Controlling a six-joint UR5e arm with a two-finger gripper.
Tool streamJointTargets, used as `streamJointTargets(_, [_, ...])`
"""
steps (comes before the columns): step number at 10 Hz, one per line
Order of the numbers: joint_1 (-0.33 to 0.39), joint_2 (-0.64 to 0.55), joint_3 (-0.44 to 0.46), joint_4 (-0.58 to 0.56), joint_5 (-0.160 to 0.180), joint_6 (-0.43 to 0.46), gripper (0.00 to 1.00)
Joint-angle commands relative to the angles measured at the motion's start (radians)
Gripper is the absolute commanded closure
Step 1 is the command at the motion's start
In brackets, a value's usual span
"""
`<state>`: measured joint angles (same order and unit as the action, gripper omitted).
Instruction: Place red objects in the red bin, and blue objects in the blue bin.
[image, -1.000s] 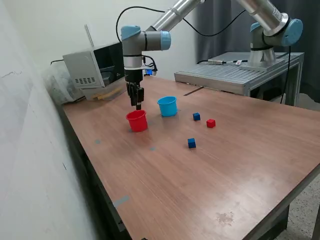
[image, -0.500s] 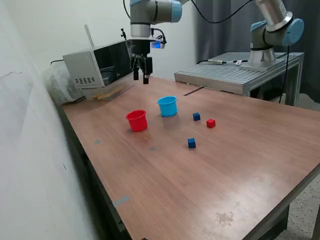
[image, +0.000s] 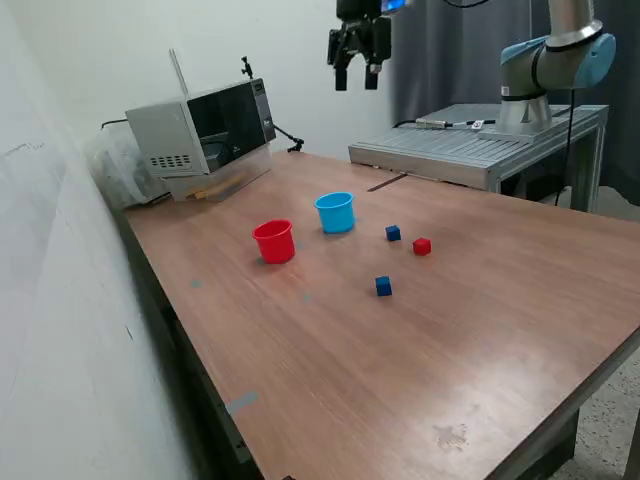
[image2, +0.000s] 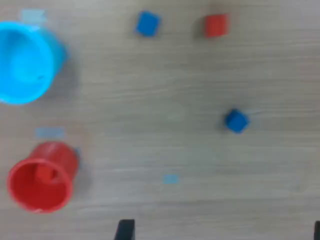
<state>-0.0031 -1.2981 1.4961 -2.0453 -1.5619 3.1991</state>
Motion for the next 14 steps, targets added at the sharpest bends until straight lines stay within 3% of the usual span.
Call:
streamJointTargets(1, [0.110, -0.030, 0.021, -0.006, 0.000, 0.181, 0.00])
streamJointTargets(4, [0.132, 0.105, -0.054, -0.056, -0.001, 0.321, 0.00])
streamJointTargets(9, [0.140, 0.590, -0.273, -0.082, -0.007, 0.340, 0.00])
streamJointTargets(11, [0.138, 0.666, -0.289, -0.111, -0.007, 0.340, 0.00])
streamJointTargets(14, [0.138, 0.678, -0.298, -0.113, -0.009, 0.341, 0.00])
